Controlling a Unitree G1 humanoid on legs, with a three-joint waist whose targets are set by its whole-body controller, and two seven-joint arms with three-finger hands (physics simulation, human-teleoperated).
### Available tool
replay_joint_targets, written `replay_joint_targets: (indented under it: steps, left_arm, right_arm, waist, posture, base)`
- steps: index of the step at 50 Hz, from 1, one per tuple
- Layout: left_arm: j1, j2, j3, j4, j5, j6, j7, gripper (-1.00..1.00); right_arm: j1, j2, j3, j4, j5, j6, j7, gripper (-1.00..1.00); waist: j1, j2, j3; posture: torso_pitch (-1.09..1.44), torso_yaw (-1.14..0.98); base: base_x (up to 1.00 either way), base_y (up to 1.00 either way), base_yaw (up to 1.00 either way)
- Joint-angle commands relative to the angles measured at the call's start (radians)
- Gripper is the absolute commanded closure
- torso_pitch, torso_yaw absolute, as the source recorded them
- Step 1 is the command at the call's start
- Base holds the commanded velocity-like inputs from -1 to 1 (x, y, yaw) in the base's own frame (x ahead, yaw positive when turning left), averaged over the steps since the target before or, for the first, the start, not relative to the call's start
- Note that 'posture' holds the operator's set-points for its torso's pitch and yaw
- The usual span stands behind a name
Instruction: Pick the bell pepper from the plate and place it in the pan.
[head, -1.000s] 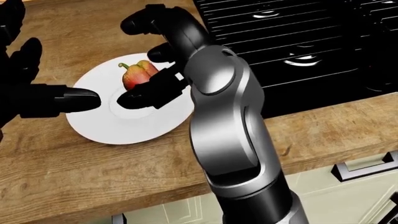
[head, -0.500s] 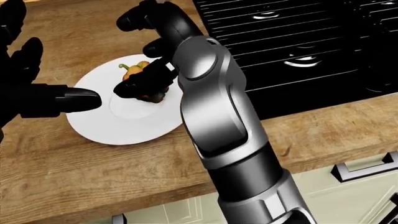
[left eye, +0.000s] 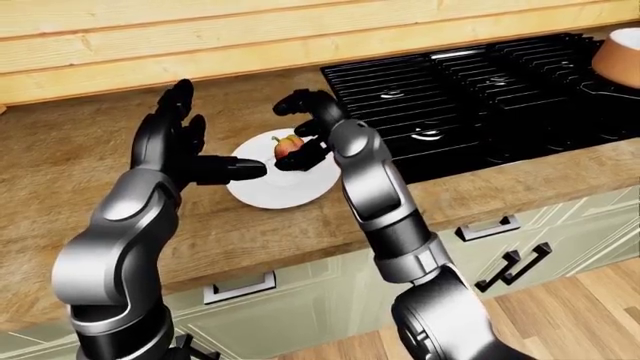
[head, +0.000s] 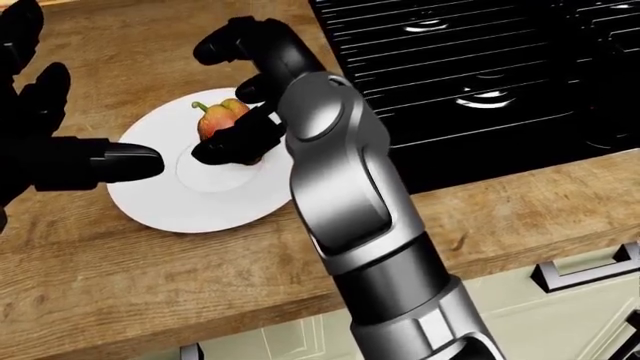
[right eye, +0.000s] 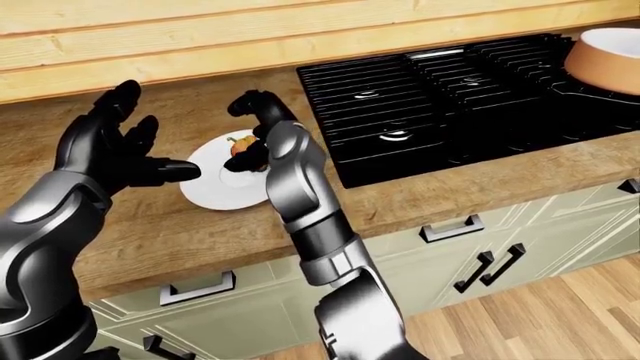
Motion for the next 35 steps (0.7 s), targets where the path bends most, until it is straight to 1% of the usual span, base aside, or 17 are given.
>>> replay_joint_targets:
  steps: [1,9,12,21,23,35]
  left_arm:
    - [-0.029,0.012,0.011,-0.031,0.001,-0.028,0.002,-1.00]
    - [-0.027,0.011,0.010,-0.028,0.002,-0.032,0.001,-1.00]
    - [-0.025,0.012,0.010,-0.028,0.003,-0.034,-0.001,-1.00]
    - [-0.030,0.012,0.009,-0.020,0.004,-0.037,-0.002,-1.00]
    - [-0.033,0.014,0.010,-0.019,0.004,-0.035,-0.002,-1.00]
    - [-0.031,0.014,0.010,-0.021,0.003,-0.036,-0.002,-1.00]
  right_arm:
    - [-0.034,0.001,0.000,-0.031,-0.004,-0.029,-0.010,-0.30]
    - [-0.026,0.002,0.003,-0.026,-0.009,-0.037,-0.013,-0.28]
    - [-0.021,0.006,0.008,-0.034,-0.016,-0.033,-0.012,-0.34]
    - [-0.020,0.010,0.005,-0.024,-0.019,-0.042,-0.012,-0.33]
    - [-0.022,0.010,0.005,-0.025,-0.020,-0.040,-0.010,-0.36]
    - [-0.008,0.017,0.010,-0.001,-0.027,-0.066,-0.022,-0.31]
  waist:
    - [0.000,0.006,-0.028]
    - [0.001,0.006,-0.028]
    - [0.001,0.006,-0.028]
    - [0.001,0.005,-0.029]
    - [0.001,0.006,-0.029]
    - [0.000,0.006,-0.029]
  posture:
    - [0.00,0.00]
    - [0.00,0.00]
    - [0.00,0.00]
    - [0.00,0.00]
    - [0.00,0.00]
    - [0.00,0.00]
  base:
    - [0.00,0.00,0.00]
    - [0.00,0.00,0.00]
    - [0.00,0.00,0.00]
    - [0.00,0.00,0.00]
    - [0.00,0.00,0.00]
    - [0.00,0.00,0.00]
